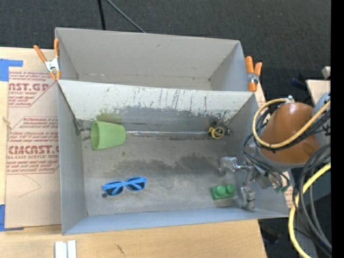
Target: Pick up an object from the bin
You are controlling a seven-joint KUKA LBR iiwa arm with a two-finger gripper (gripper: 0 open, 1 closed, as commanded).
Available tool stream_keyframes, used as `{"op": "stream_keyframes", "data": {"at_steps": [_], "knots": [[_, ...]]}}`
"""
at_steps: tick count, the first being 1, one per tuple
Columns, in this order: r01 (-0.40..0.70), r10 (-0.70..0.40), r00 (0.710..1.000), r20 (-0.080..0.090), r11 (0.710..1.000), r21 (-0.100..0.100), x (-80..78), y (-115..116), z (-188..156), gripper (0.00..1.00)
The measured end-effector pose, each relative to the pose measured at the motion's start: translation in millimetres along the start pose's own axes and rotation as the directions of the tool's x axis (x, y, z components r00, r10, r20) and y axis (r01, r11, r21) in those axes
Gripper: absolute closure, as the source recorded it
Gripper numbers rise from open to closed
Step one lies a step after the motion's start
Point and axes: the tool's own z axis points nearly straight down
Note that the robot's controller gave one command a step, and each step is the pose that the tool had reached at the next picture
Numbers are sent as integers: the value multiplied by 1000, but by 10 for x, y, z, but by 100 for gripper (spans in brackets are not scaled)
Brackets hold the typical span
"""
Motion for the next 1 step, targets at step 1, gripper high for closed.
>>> {"op": "stream_keyframes", "data": {"at_steps": [1], "knots": [[-48, 48, 999, 3, 999, 3, -87, 405, -19, 0]]}}
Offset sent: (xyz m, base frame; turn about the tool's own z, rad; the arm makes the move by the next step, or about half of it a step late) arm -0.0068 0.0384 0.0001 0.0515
